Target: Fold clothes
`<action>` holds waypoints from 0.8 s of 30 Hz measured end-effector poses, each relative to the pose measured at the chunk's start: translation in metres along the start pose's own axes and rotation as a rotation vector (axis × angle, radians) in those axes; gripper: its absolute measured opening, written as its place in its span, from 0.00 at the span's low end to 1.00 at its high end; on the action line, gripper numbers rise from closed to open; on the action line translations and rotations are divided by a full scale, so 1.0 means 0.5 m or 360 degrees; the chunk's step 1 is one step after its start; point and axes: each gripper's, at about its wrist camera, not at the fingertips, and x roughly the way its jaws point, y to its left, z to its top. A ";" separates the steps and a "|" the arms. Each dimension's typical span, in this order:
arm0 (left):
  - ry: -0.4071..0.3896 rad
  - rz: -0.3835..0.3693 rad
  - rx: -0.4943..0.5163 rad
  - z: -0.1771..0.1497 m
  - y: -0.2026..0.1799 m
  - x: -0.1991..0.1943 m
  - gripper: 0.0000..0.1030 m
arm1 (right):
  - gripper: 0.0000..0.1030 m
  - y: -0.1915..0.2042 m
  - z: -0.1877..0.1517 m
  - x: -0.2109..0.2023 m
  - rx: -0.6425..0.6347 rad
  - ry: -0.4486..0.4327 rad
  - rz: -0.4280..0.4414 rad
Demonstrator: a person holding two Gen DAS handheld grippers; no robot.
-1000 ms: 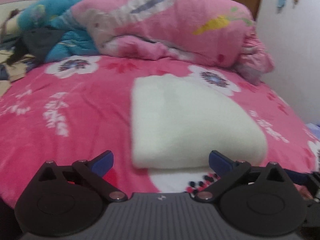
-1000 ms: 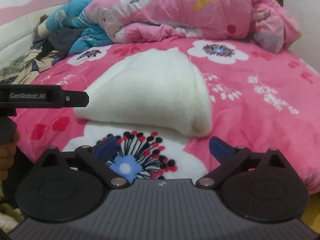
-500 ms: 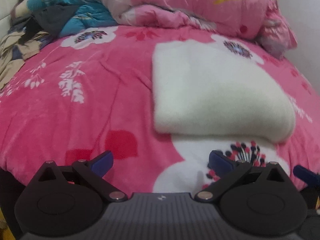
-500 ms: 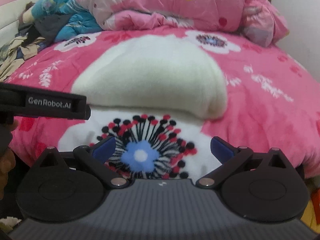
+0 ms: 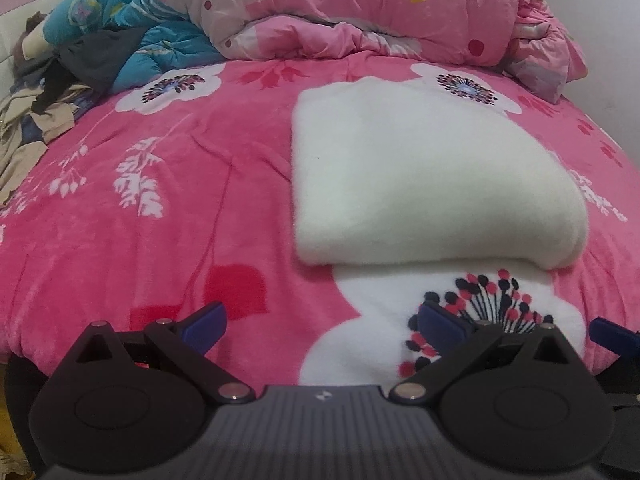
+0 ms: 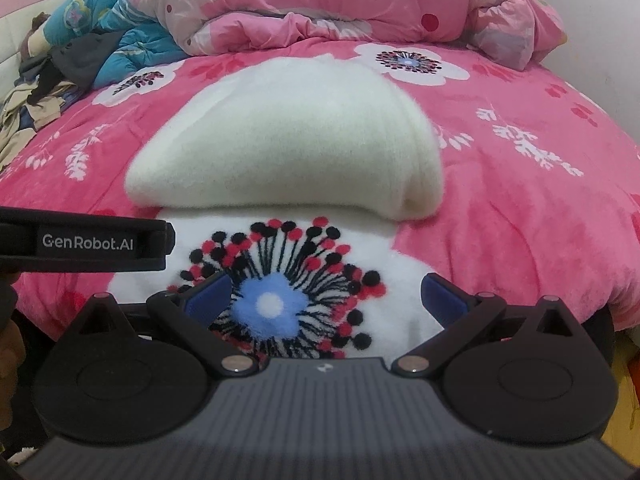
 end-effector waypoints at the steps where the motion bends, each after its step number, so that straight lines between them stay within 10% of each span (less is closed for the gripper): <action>1: 0.0002 -0.0002 -0.0007 0.000 0.001 -0.001 0.99 | 0.99 0.000 0.000 0.001 0.0001 0.0003 0.0000; 24: 0.0062 0.0012 -0.0116 -0.003 0.028 0.009 0.99 | 0.99 -0.002 -0.008 0.012 0.0001 0.0059 0.0041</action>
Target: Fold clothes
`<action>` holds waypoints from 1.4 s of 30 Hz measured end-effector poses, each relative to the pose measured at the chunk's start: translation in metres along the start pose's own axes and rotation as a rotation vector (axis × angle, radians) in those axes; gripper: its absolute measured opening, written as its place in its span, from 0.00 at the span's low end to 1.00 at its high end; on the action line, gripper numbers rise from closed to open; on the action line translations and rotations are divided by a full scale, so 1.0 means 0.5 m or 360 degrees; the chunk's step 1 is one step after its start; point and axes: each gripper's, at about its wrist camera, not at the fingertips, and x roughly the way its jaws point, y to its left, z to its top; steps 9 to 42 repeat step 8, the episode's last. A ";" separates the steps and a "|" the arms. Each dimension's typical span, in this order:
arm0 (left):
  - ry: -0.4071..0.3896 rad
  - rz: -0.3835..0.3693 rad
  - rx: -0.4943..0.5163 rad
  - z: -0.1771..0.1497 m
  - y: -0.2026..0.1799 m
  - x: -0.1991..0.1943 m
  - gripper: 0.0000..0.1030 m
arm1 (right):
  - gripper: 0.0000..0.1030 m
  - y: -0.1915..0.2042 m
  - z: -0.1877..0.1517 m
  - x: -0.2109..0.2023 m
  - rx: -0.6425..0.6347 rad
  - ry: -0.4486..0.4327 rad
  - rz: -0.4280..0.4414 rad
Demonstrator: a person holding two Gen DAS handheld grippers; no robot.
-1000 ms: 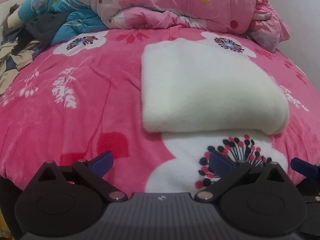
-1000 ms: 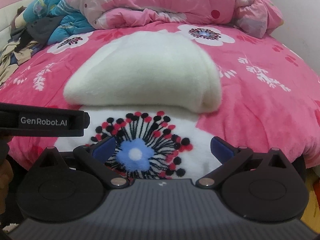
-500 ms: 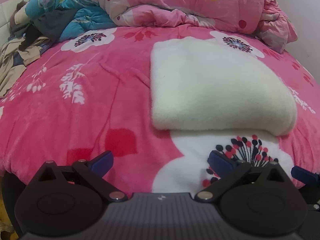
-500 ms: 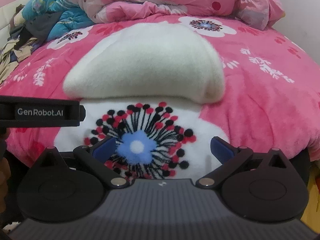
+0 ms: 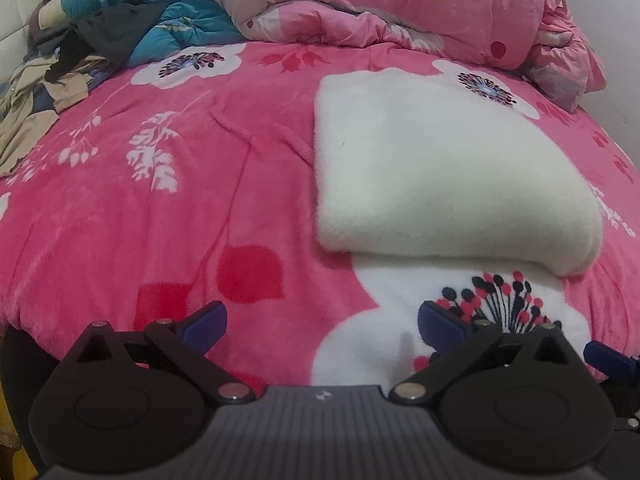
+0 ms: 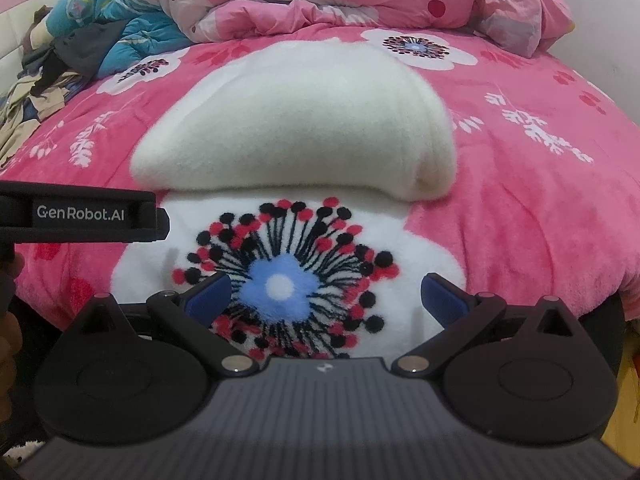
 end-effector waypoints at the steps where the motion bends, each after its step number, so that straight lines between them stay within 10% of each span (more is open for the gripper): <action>1: 0.0001 0.0000 -0.0001 0.000 0.000 0.000 0.99 | 0.99 0.000 0.000 0.000 0.0001 0.0001 0.0001; 42: -0.0006 -0.0006 0.0012 0.004 0.007 0.003 0.99 | 0.99 -0.003 0.000 0.002 0.0004 0.0003 -0.0003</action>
